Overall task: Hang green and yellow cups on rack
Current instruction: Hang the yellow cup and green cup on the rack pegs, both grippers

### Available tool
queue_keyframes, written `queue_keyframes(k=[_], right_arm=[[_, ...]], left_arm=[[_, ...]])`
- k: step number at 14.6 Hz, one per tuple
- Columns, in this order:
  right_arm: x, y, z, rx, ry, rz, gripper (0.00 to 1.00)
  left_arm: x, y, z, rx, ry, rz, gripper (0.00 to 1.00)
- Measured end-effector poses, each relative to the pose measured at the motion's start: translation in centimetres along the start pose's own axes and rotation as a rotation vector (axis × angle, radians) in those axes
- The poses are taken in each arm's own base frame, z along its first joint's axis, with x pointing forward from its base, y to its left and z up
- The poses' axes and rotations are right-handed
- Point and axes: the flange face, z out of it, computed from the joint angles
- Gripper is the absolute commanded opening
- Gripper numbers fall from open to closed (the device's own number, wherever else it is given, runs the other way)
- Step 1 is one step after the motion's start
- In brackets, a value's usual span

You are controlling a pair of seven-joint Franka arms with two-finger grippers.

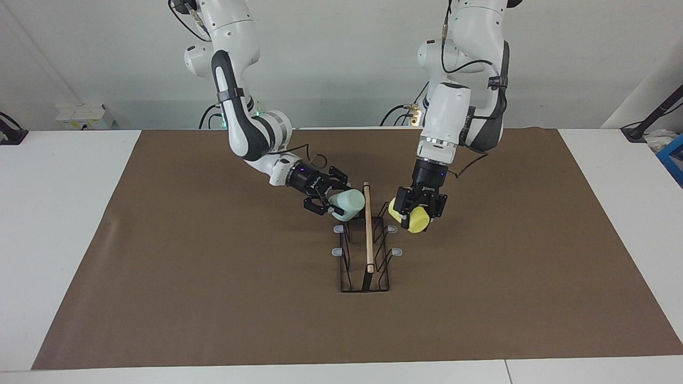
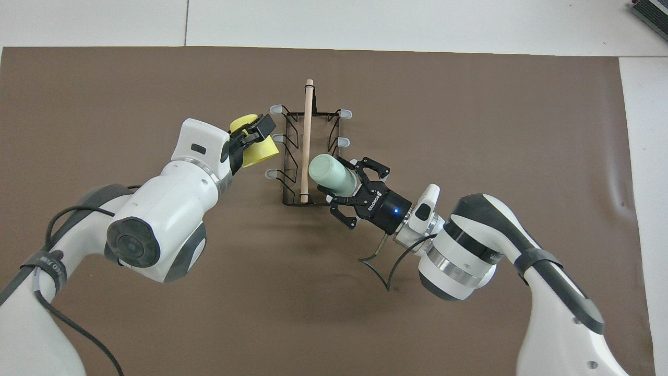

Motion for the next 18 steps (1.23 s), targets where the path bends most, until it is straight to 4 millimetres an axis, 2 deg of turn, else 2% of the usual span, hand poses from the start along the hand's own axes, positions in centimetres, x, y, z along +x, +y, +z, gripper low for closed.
queue_keyframes(k=[7, 9, 10, 11, 12, 13, 14, 15, 16, 17, 18], right_arm=[[-1.6, -0.1, 0.1, -0.014, 0.027, 0.039, 0.09], [-1.7, 0.0, 0.0, -0.015, 0.025, 0.041, 0.17], [-1.7, 0.0, 0.0, -0.015, 0.025, 0.041, 0.29], [-1.7, 0.0, 0.0, -0.015, 0.025, 0.041, 0.46], [-1.8, 0.0, 0.0, -0.015, 0.024, 0.041, 0.87], [-1.8, 0.0, 0.0, -0.015, 0.024, 0.041, 1.0], [-1.8, 0.0, 0.0, -0.016, 0.023, 0.041, 1.0], [-2.0, -0.1, 0.0, -0.015, 0.019, 0.043, 1.0], [-2.2, -0.2, -0.1, -0.016, 0.013, 0.045, 1.0], [-2.4, -0.2, -0.3, -0.022, -0.004, 0.046, 1.0], [-2.6, 0.0, -0.5, -0.034, -0.032, 0.045, 1.0]], left_arm=[[-2.7, 0.7, 0.6, 0.031, -0.068, 0.028, 0.0], [-3.2, 0.9, 0.3, 0.093, -0.112, 0.041, 0.0], [-3.5, 1.1, -0.1, 0.125, -0.135, 0.051, 0.0], [-3.8, 1.4, -0.5, 0.154, -0.153, 0.06, 0.0], [-3.9, 1.6, -1.0, 0.177, -0.166, 0.068, 0.0], [-4.0, 1.8, -1.5, 0.194, -0.174, 0.073, 0.0], [-4.1, 2.0, -1.8, 0.207, -0.181, 0.077, 0.02], [-4.4, 2.2, -2.0, 0.215, -0.187, 0.077, 0.51], [-4.6, 2.4, -2.0, 0.218, -0.191, 0.073, 0.8], [-4.8, 2.6, -2.0, 0.219, -0.195, 0.071, 0.93], [-4.9, 2.6, -2.0, 0.22, -0.196, 0.069, 0.96]])
